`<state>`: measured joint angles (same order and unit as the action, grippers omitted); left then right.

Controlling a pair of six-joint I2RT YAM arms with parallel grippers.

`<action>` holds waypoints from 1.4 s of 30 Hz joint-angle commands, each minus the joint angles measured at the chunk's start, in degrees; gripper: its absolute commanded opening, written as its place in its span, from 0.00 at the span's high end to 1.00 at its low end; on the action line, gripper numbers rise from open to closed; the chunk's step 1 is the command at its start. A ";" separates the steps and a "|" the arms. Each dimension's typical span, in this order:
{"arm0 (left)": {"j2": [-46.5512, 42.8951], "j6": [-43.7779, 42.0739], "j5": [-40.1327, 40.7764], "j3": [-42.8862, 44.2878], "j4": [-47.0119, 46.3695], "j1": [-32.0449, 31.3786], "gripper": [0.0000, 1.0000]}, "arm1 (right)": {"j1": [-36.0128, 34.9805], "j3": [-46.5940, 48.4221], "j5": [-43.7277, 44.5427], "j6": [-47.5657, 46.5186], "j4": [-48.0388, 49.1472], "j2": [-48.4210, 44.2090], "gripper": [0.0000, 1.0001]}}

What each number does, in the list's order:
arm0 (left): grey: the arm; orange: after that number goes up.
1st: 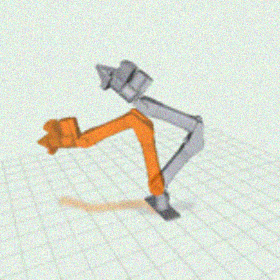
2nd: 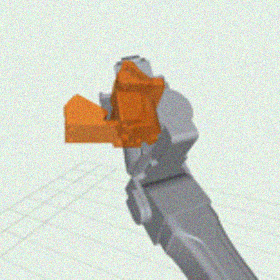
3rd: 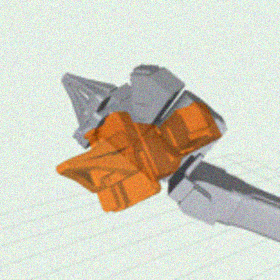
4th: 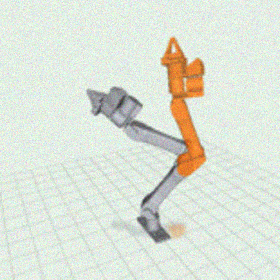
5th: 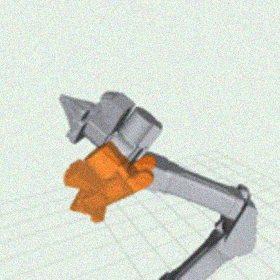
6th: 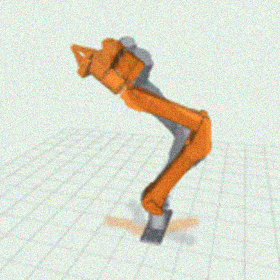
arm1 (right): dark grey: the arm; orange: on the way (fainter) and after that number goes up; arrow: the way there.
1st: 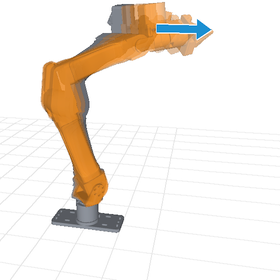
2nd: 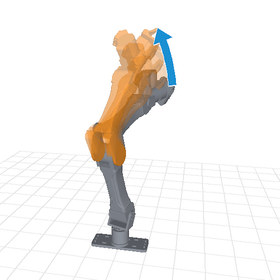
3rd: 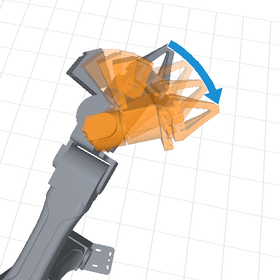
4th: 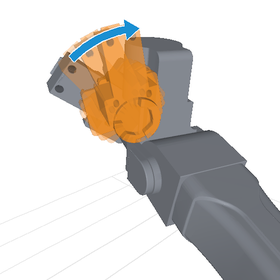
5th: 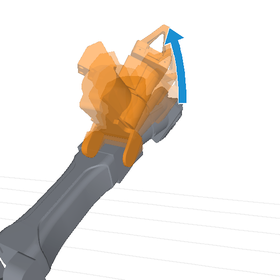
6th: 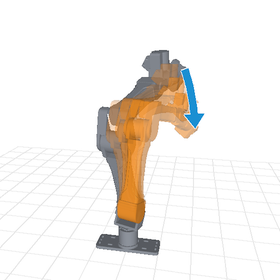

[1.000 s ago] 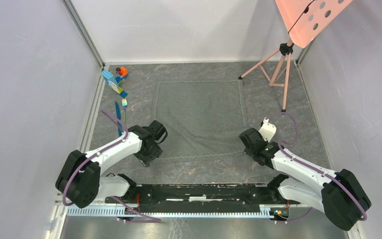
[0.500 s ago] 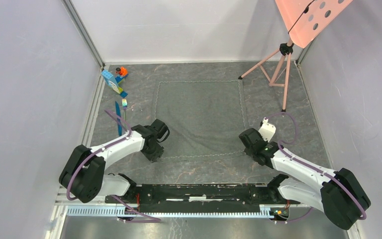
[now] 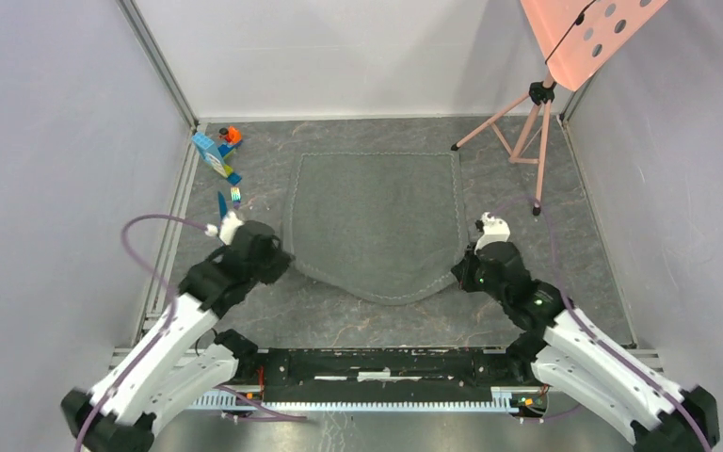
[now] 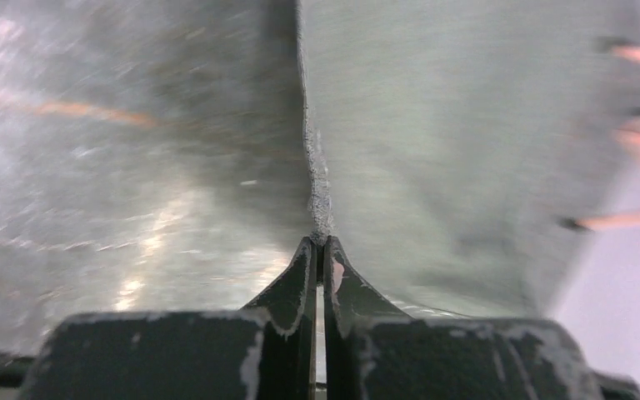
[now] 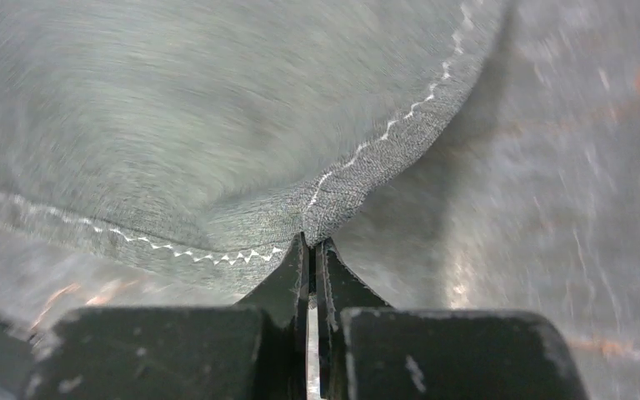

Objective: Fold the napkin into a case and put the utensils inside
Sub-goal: Pick up the flattened napkin from the center of the board, then fold and flatten the napkin at the center of the board.

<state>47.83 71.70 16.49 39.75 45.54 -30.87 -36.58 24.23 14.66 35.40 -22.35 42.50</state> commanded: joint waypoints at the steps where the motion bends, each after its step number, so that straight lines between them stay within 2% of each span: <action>1: -15.73 -14.93 -0.16 11.45 1.69 0.22 0.98 | 0.12 7.78 -20.04 -16.10 4.05 -12.70 1.00; 4: -24.17 -21.14 -3.69 19.80 0.65 0.13 0.98 | 0.07 11.18 -36.13 -16.43 11.26 -22.14 1.00; 6: -28.41 -24.18 -6.33 24.52 -2.11 0.20 0.98 | 0.13 11.89 -41.47 -13.21 19.43 -27.71 1.00; 9: -31.59 -26.17 -7.46 30.34 -7.01 0.20 0.98 | 0.11 12.20 -39.81 -8.68 31.09 -32.79 1.00; 11: -30.34 -27.64 -6.54 33.43 -9.42 0.20 0.98 | 0.13 13.03 -35.17 -9.15 33.26 -33.15 0.99; 13: -26.61 -28.79 -2.74 35.90 -9.81 0.20 0.98 | 0.11 14.50 -29.29 -12.65 32.20 -30.66 1.00; 14: -24.01 -29.63 -0.47 36.25 -10.29 0.17 0.98 | 0.19 15.14 -23.23 -13.66 30.62 -28.71 1.00; 17: -13.64 -31.32 7.72 37.00 -10.34 0.18 0.98 | 0.15 16.20 0.73 -14.49 25.05 -21.54 0.99; 19: -3.25 -33.35 14.06 38.82 -10.05 0.20 0.98 | 0.11 15.82 16.68 -15.23 23.87 -14.61 0.99; 22: 12.35 -38.45 21.22 42.76 -11.44 1.83 0.98 | 0.25 14.55 34.41 -22.65 30.02 -1.29 1.00; 24: 23.76 -39.37 16.79 45.38 -12.75 6.26 0.98 | 1.58 13.04 39.47 -27.74 39.03 7.20 1.00; 25: 27.64 -38.70 12.73 46.26 -13.88 8.97 0.98 | 3.60 11.98 38.81 -29.03 43.15 11.20 1.00; 28: 38.33 -37.91 2.29 44.82 -22.76 14.44 0.98 | 11.51 10.01 28.49 -26.86 53.01 21.75 1.00; 32: 51.03 -37.14 -11.57 44.16 -34.89 18.67 0.98 | 19.19 14.13 13.85 -25.33 56.17 34.92 1.00; 36: 60.43 -36.33 -23.06 49.73 -37.71 20.62 0.98 | 22.18 20.52 4.50 -25.97 52.77 42.30 1.00; 39: 62.24 -35.70 -24.57 51.38 -35.49 21.26 0.98 | 23.22 25.52 -0.16 -26.55 46.33 44.97 1.00; 42: 60.82 -33.62 -26.00 48.86 -33.09 22.21 0.98 | 23.44 28.01 -5.79 -26.68 39.72 45.00 1.00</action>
<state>111.46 36.42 -4.08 87.29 14.41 -9.76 -13.54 46.96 18.15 10.15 22.83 88.09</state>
